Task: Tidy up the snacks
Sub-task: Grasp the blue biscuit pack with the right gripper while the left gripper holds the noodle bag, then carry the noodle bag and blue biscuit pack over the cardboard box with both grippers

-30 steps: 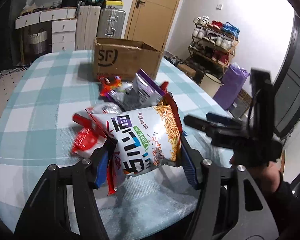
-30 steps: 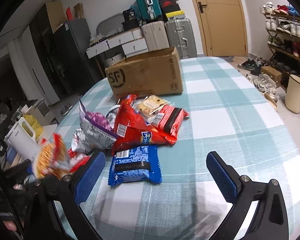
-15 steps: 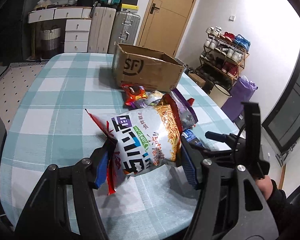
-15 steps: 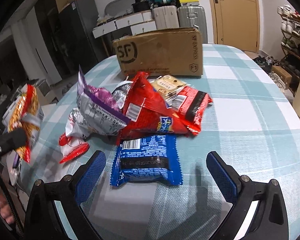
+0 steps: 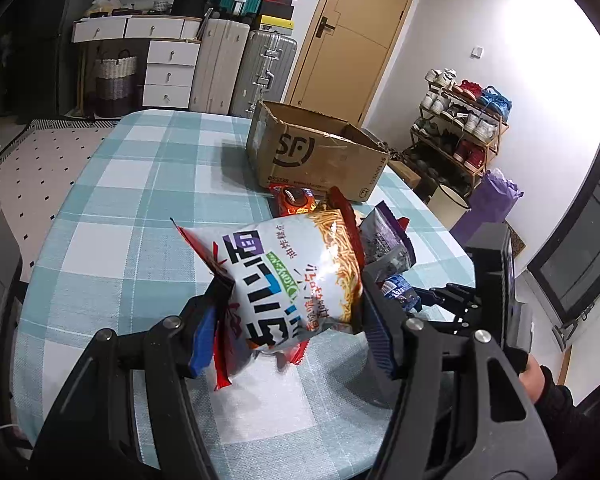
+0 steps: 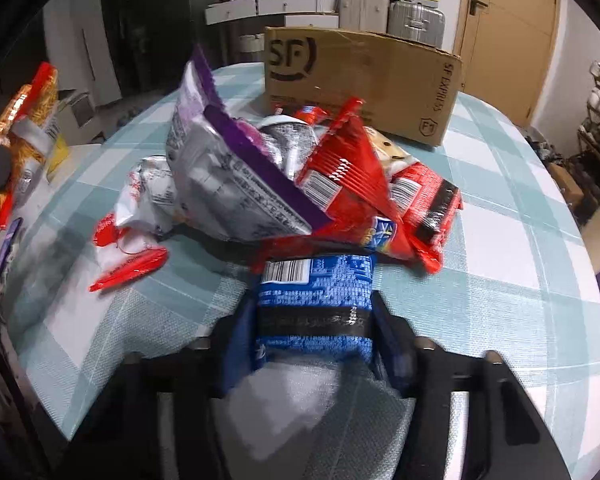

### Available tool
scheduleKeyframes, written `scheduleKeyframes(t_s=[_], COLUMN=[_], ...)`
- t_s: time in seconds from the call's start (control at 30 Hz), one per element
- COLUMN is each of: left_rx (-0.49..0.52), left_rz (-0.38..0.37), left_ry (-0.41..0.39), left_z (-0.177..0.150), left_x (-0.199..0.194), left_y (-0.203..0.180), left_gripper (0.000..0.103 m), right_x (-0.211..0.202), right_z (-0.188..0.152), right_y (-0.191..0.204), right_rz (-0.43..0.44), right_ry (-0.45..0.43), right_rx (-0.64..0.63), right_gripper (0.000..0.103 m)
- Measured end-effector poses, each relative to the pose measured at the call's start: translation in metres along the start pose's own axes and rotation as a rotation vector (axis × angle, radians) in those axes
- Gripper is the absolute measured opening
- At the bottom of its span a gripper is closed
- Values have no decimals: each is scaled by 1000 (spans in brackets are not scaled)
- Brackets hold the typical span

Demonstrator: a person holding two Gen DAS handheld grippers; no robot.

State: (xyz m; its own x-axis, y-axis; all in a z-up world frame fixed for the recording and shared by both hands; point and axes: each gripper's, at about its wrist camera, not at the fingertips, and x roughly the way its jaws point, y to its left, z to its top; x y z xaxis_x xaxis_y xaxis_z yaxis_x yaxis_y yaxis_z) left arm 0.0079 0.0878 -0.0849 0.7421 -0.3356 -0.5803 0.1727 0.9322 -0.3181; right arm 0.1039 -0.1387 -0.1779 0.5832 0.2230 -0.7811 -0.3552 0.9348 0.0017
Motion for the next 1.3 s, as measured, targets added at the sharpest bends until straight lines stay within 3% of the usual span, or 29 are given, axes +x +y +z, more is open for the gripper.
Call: scheduleKeyframes(t_s=[0.37,0.77,1.07,1.3], left_rx=[2,38,44,52], left_rz=[-8,-22,-40,-49], left_ry=[3,4,11,18], left_z=[3,18,36,61], left_x=[5,15,26,37], left_y=[0,-21,-34,-43], left_gripper=[59,59,59,59], right_x=[-17,-44,-74,-96], right_z=[-7,-12,-9,13], right_y=[-26,-36,-50,-63], right_rz=[89,113,130,137], right_ry=[-22,-72,-157,-243], right_rx=[108,129,175,186], right_gripper=[47,47,47,47])
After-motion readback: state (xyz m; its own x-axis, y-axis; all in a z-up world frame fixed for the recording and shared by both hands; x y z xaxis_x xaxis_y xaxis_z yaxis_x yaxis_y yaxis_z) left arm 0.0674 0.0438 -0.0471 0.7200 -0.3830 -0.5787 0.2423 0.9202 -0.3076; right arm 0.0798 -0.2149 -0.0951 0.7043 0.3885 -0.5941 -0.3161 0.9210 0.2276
